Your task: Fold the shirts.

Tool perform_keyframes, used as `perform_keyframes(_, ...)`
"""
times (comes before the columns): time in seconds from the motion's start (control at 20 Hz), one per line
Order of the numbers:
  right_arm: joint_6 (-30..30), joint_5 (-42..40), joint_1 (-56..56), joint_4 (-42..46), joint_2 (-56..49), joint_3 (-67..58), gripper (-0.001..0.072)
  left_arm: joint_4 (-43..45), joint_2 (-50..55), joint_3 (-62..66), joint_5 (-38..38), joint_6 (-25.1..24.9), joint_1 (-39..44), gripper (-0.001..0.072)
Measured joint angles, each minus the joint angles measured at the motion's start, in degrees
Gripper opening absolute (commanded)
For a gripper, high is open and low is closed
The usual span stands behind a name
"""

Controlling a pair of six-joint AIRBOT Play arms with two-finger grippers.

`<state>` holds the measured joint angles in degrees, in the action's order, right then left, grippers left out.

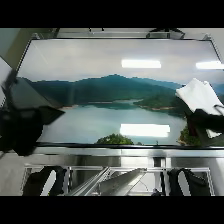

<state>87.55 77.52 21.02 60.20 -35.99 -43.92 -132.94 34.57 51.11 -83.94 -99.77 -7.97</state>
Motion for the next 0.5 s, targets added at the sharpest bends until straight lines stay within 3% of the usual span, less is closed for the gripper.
perform_keyframes(0.25, -1.2, -4.9, -4.9, -1.4, 2.0, 11.8, 0.0021, 1.1, -9.0, -16.7, 5.9, 3.3, 7.8, 0.0019)
perform_keyframes(0.5, -2.4, -6.2, -6.0, -2.4, 2.4, 14.3, 0.0022, 1.3, -13.3, -22.3, 8.5, 4.3, 10.8, 0.0019)
